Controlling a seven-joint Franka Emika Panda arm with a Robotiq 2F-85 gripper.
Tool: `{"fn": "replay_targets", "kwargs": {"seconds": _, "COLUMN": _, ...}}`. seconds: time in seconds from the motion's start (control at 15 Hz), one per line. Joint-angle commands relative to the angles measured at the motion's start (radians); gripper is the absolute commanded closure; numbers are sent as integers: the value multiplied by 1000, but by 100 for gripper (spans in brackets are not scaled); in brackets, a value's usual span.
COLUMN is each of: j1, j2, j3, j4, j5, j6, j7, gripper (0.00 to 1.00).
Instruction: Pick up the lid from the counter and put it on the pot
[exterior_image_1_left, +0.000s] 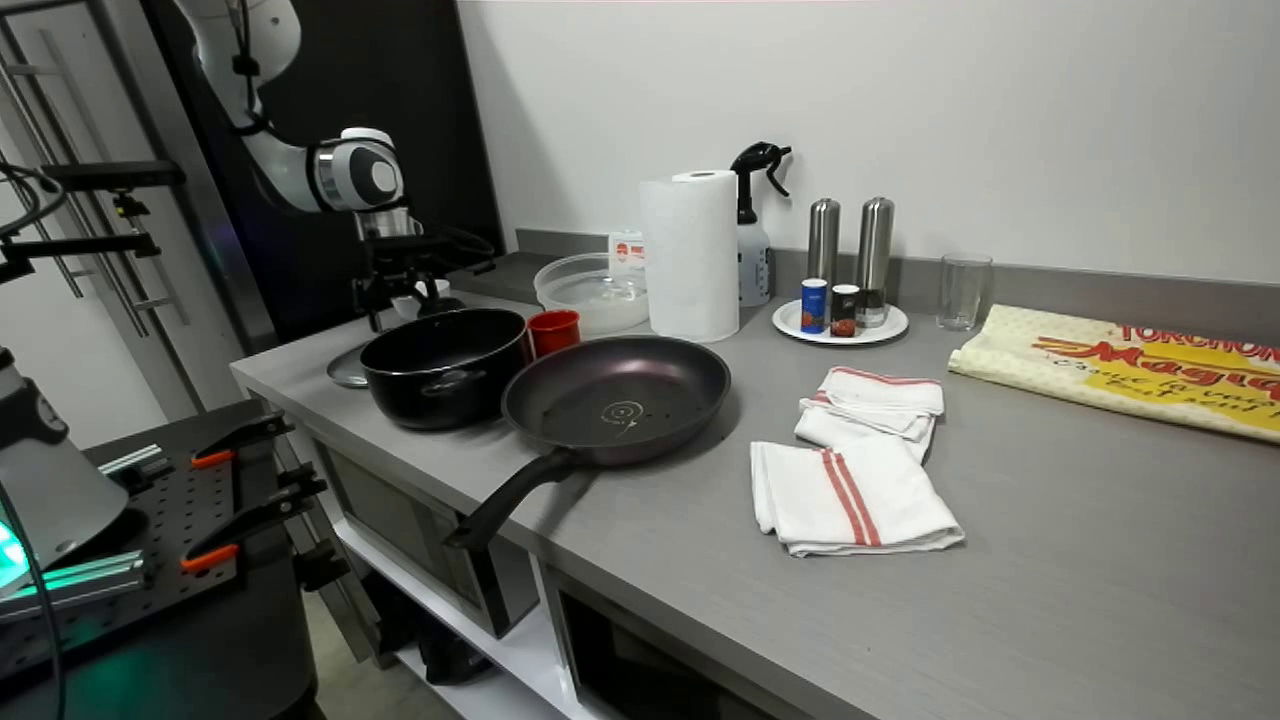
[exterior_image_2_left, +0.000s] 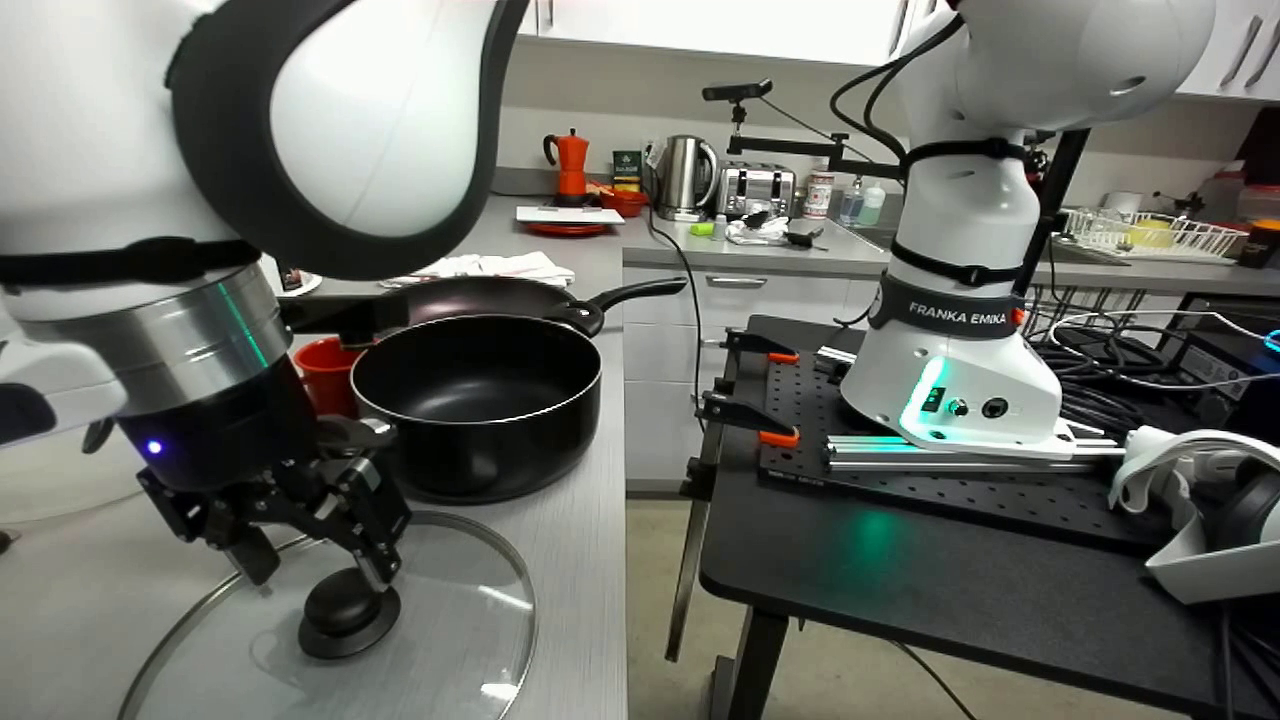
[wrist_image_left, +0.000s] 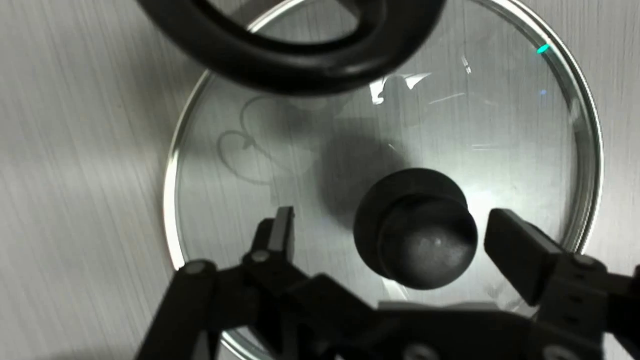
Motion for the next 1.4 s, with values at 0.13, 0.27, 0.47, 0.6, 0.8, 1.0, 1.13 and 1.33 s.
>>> {"fn": "replay_targets", "kwargs": {"seconds": 0.13, "j1": 1, "j2": 17, "j3": -7, "j4": 5, "j5": -21, "j6": 32, "j7": -6, "gripper": 35}}
{"fn": "replay_targets", "kwargs": {"seconds": 0.27, "j1": 2, "j2": 14, "j3": -7, "j4": 2, "j5": -21, "j6": 34, "j7": -4, "gripper": 48}}
{"fn": "replay_targets", "kwargs": {"seconds": 0.47, "j1": 3, "j2": 12, "j3": -8, "j4": -2, "j5": -22, "j6": 39, "j7": 0, "gripper": 70}}
{"fn": "replay_targets", "kwargs": {"seconds": 0.6, "j1": 2, "j2": 11, "j3": -10, "j4": -2, "j5": -22, "j6": 48, "j7": 1, "gripper": 72}}
{"fn": "replay_targets", "kwargs": {"seconds": 0.8, "j1": 2, "j2": 9, "j3": -14, "j4": -3, "j5": -23, "j6": 57, "j7": 4, "gripper": 98}}
{"fn": "replay_targets", "kwargs": {"seconds": 1.0, "j1": 2, "j2": 6, "j3": -16, "j4": -4, "j5": -22, "j6": 59, "j7": 5, "gripper": 63}}
{"fn": "replay_targets", "kwargs": {"seconds": 1.13, "j1": 5, "j2": 0, "j3": -18, "j4": -10, "j5": -24, "j6": 61, "j7": 11, "gripper": 50}}
{"fn": "replay_targets", "kwargs": {"seconds": 1.33, "j1": 12, "j2": -4, "j3": -22, "j4": -10, "j5": -29, "j6": 59, "j7": 20, "gripper": 28}}
